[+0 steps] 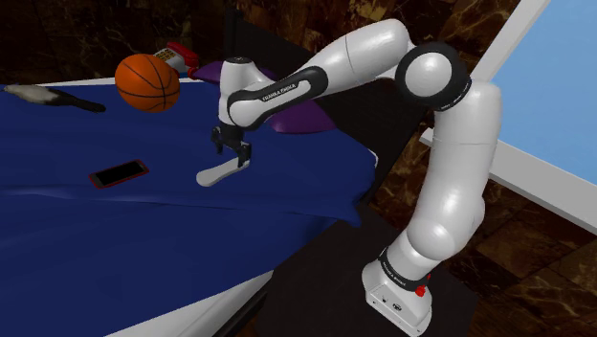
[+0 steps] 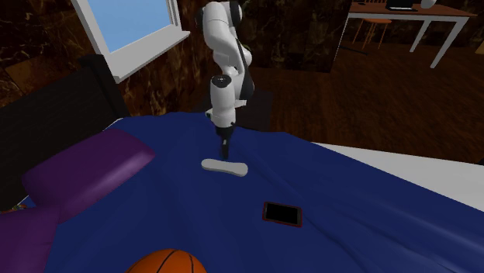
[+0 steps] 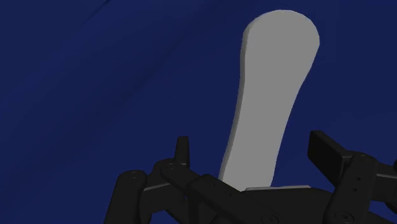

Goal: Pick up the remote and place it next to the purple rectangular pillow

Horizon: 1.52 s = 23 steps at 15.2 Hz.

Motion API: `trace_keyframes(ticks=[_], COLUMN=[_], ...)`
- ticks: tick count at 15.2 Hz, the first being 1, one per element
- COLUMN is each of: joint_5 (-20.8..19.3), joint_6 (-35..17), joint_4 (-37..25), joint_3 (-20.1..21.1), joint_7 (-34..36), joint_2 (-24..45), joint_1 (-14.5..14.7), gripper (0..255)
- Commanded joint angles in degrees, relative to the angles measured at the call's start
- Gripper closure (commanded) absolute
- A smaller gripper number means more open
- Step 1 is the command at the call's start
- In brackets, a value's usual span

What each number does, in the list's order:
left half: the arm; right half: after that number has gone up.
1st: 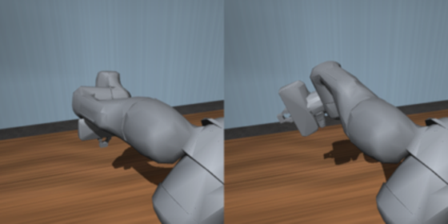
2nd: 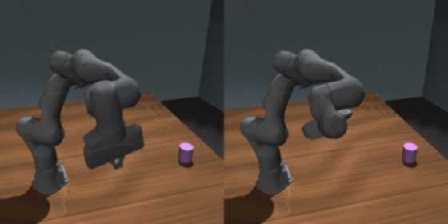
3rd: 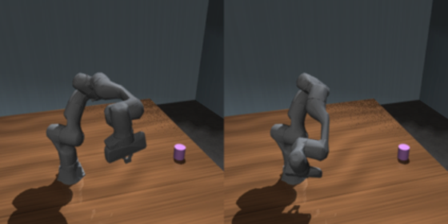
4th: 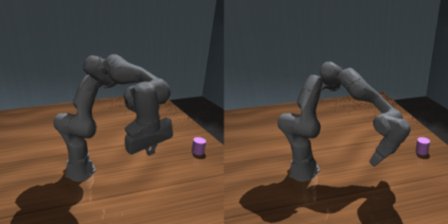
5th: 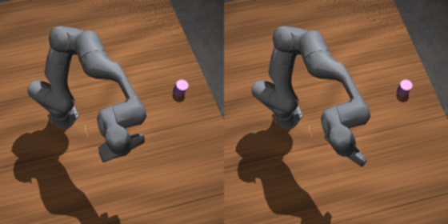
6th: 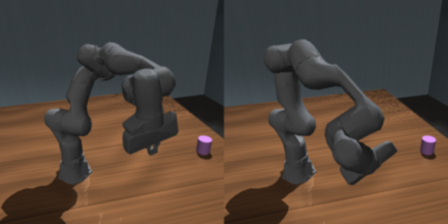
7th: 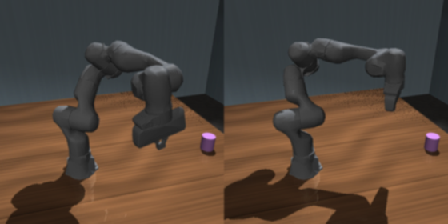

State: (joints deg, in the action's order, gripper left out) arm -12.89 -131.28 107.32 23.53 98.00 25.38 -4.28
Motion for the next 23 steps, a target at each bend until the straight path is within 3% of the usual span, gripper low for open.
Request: trace_keyframes(ticks=[1, 2, 10, 18, 19, 23], joint_5=[-0.9, -1.1, -2.7, -2.7, -2.7, -2.7], joint_6=[-0.1, 0.0, -3.9, -3.9, -3.9, -3.9], joint_4=[-4.3, -6.5, -6.4, -6.4, -6.4, -6.4], joint_3=[-1.8, -2.7, -3.9, -3.9, -3.9, -3.9], joint_7=[3.8, 5.5, 6.5, 6.5, 6.5, 6.5], joint_2=[4.5, 6.6, 10.5, 10.5, 10.5, 10.5], joint_1=[1.2, 1.8, 2.7, 2.7, 2.7, 2.7], gripper=[0, 0, 0, 0, 255, 255])
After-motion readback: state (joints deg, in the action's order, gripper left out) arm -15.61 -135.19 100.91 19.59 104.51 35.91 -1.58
